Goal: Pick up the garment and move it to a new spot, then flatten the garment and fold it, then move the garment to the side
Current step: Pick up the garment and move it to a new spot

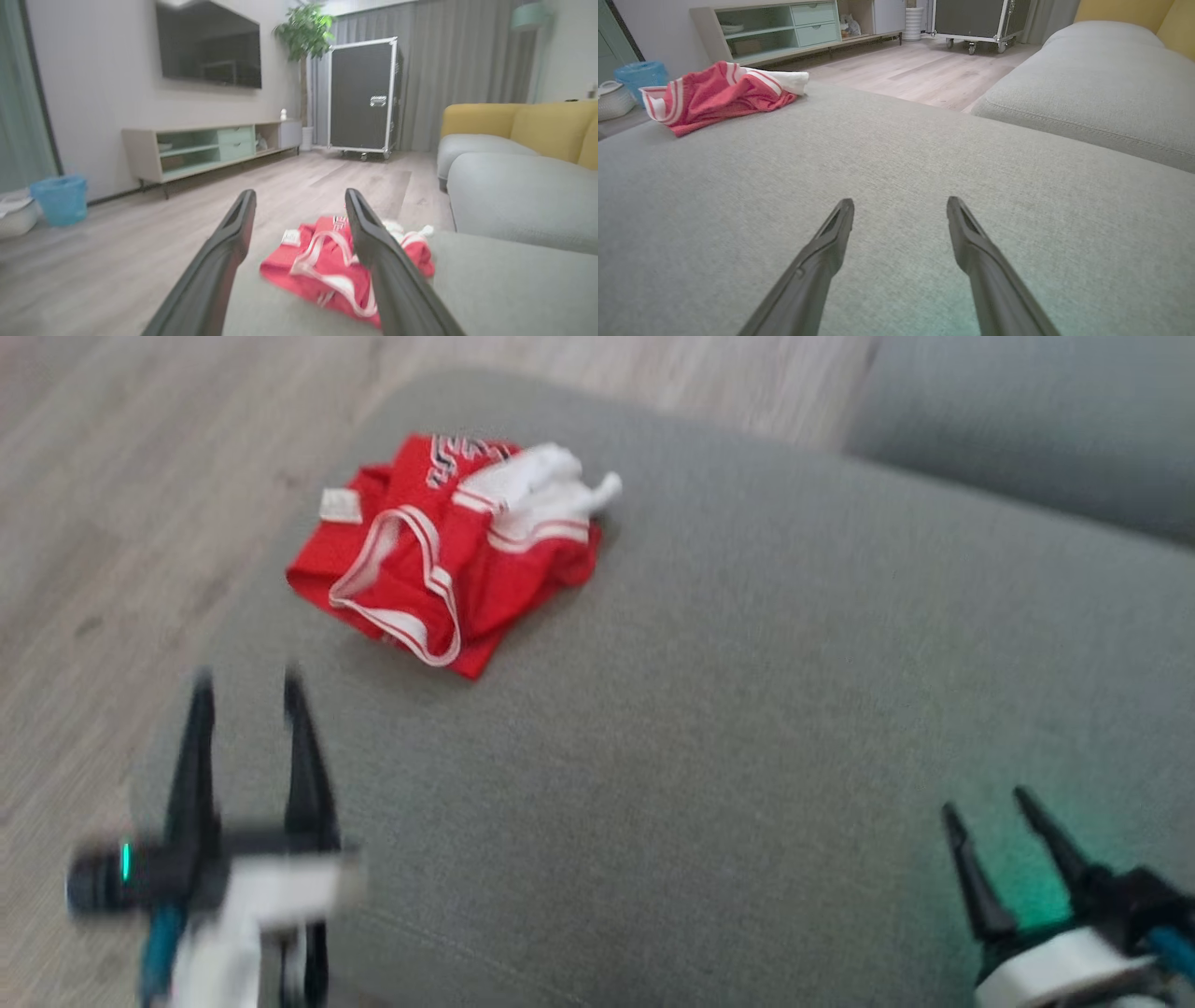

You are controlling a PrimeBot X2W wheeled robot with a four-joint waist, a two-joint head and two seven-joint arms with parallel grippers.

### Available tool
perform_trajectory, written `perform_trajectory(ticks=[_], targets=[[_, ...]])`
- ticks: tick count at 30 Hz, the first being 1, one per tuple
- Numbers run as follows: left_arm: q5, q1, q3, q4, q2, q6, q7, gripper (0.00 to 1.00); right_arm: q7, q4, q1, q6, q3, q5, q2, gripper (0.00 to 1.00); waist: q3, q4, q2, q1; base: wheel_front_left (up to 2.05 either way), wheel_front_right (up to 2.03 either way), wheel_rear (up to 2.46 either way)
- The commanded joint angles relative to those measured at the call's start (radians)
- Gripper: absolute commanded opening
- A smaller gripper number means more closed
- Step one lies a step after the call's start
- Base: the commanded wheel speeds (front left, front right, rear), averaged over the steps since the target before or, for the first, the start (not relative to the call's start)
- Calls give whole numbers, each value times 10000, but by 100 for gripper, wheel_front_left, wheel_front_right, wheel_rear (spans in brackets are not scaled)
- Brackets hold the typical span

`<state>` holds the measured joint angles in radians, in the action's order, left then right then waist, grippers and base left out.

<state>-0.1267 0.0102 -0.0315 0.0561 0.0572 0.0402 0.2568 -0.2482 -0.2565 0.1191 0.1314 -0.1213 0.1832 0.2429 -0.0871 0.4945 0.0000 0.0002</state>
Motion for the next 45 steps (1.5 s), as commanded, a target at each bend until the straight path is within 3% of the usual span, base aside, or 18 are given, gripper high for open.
perform_trajectory(ticks=[1,6,9,12,20,21,22,24,29,33,40,45], targets=[[222,-1457,200,-110,228,-185,49,100,-135,397,-542,-7,-192,-56,588,100,-1054,-182,0,-2,0,0,0],[286,-4463,-271,1743,436,-832,-48,100,-106,747,-908,-7,-111,-19,1511,100,-2055,-409,0,-2,0,0,0],[121,-6223,-453,3163,386,-1058,-644,100,75,1090,-1151,-7,-19,79,2029,100,-2700,-574,0,-2,0,0,0],[39,-7241,-490,4153,320,-1018,-1175,100,242,1362,-1246,-7,102,158,2344,100,-3103,-665,0,-2,0,0,0],[-623,-9582,-165,8513,255,-811,-3116,100,663,2236,-1406,-7,463,419,3114,100,-4211,-999,0,-2,0,0,0],[-661,-9716,-128,8955,320,-795,-3182,93,690,2294,-1470,-7,432,434,3145,100,-4284,-1065,0,-2,0,0,0],[-723,-9834,-80,9335,367,-809,-3185,44,704,2325,-1547,-7,411,451,3148,100,-4329,-1124,0,-2,0,0,0],[-870,-10015,34,9890,383,-816,-2982,0,679,2332,-1685,-7,399,472,3093,100,-4329,-1195,0,-2,0,0,0],[-1000,-10425,107,10377,693,-1120,-1477,0,479,2072,-1912,-7,211,454,2854,100,-3851,-1380,0,-2,0,0,0],[-567,-11208,-379,10318,1239,-1367,-461,0,158,1387,-2176,-7,-132,471,2279,100,-2705,-1797,0,-2,0,0,0],[-588,-12236,-1072,9690,1428,-1676,-358,0,-117,216,-2384,-7,-841,492,998,100,-666,-3078,0,-2,0,0,0],[-2118,-12541,-2196,8472,1022,-1703,-1262,0,-131,156,-2333,-7,-858,484,305,100,331,-4214,0,-2,0,0,0]])
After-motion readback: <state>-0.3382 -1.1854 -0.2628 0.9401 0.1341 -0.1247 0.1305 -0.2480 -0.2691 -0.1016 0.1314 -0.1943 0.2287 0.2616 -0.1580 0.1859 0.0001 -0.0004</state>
